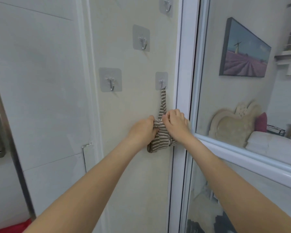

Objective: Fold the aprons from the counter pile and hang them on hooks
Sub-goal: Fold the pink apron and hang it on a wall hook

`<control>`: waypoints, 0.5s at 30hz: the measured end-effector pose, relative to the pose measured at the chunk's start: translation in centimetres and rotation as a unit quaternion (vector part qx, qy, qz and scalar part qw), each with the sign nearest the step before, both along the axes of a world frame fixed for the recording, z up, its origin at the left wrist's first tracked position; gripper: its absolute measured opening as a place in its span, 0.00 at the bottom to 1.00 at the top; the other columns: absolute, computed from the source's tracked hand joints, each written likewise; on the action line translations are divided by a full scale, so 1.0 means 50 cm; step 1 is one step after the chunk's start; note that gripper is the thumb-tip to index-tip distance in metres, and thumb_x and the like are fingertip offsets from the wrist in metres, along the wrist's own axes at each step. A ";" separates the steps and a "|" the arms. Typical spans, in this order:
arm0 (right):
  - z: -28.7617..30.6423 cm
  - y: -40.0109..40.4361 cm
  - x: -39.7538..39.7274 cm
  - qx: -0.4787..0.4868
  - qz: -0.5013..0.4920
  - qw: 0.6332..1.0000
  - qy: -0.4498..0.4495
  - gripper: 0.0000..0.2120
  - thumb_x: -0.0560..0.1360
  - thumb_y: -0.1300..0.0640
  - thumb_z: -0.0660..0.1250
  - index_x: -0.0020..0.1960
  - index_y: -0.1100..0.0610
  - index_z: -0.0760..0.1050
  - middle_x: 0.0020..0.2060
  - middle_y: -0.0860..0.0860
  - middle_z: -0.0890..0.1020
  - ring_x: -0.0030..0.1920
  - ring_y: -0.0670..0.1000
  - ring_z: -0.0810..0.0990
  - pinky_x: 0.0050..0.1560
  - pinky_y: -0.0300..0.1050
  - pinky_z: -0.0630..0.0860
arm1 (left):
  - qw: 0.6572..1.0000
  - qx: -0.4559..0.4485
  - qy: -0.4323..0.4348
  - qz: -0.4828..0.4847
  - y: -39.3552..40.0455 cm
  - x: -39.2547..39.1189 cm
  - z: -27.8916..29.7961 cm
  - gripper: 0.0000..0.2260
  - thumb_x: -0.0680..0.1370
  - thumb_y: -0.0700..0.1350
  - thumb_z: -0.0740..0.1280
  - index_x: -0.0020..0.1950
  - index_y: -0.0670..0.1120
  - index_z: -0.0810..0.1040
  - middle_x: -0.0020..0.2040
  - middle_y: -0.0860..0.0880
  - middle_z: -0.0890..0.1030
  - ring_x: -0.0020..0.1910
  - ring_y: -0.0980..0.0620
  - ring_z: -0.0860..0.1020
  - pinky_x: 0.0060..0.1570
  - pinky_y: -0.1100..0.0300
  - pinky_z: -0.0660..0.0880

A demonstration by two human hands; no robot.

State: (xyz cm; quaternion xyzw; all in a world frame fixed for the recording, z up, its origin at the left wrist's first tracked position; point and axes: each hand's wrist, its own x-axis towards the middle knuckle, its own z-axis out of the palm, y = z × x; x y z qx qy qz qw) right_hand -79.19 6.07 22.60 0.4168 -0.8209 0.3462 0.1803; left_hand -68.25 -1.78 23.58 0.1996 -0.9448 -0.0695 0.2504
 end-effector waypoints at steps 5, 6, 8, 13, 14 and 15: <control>-0.071 0.036 0.002 -0.079 0.047 0.995 0.033 0.24 0.74 0.40 0.48 0.52 0.58 0.69 0.49 0.49 0.70 0.50 0.47 0.65 0.49 0.40 0.60 | 0.995 -0.071 -0.071 0.023 0.015 0.023 -0.012 0.15 0.79 0.48 0.62 0.60 0.39 0.69 0.58 0.39 0.77 0.56 0.40 0.75 0.44 0.57 0.66; -0.077 0.045 0.001 -0.090 0.050 0.994 0.034 0.27 0.72 0.38 0.47 0.52 0.59 0.69 0.48 0.49 0.70 0.50 0.46 0.64 0.50 0.39 0.60 | 0.994 -0.075 -0.078 0.023 0.017 0.030 -0.015 0.17 0.78 0.50 0.62 0.60 0.39 0.70 0.58 0.40 0.77 0.57 0.40 0.75 0.46 0.56 0.67; -0.085 0.056 0.000 -0.107 0.048 0.993 0.030 0.26 0.72 0.40 0.49 0.52 0.60 0.70 0.48 0.50 0.69 0.50 0.47 0.65 0.50 0.36 0.59 | 0.994 -0.064 -0.085 0.014 0.020 0.045 -0.025 0.20 0.78 0.52 0.64 0.63 0.40 0.69 0.60 0.40 0.77 0.58 0.41 0.75 0.50 0.55 0.69; -0.096 0.064 0.021 -0.130 0.025 0.991 0.006 0.09 0.79 0.60 0.60 0.56 0.64 0.71 0.53 0.56 0.70 0.56 0.52 0.66 0.53 0.34 0.58 | 0.993 -0.027 -0.114 0.017 0.012 0.092 -0.070 0.24 0.77 0.55 0.65 0.64 0.40 0.68 0.59 0.40 0.77 0.57 0.40 0.75 0.50 0.55 0.69; -0.099 0.066 0.027 -0.128 0.019 0.992 0.009 0.09 0.79 0.61 0.59 0.56 0.64 0.71 0.54 0.57 0.70 0.57 0.54 0.66 0.53 0.34 0.58 | 0.993 -0.019 -0.117 0.019 0.008 0.103 -0.080 0.23 0.77 0.54 0.65 0.64 0.39 0.68 0.58 0.40 0.77 0.57 0.40 0.75 0.51 0.54 0.70; -0.100 0.068 0.035 -0.128 0.008 0.992 0.010 0.08 0.79 0.63 0.59 0.56 0.65 0.71 0.54 0.58 0.71 0.58 0.55 0.67 0.54 0.35 0.58 | 0.992 -0.015 -0.122 0.019 0.004 0.113 -0.089 0.21 0.78 0.53 0.64 0.64 0.39 0.68 0.58 0.40 0.77 0.57 0.40 0.75 0.52 0.53 0.71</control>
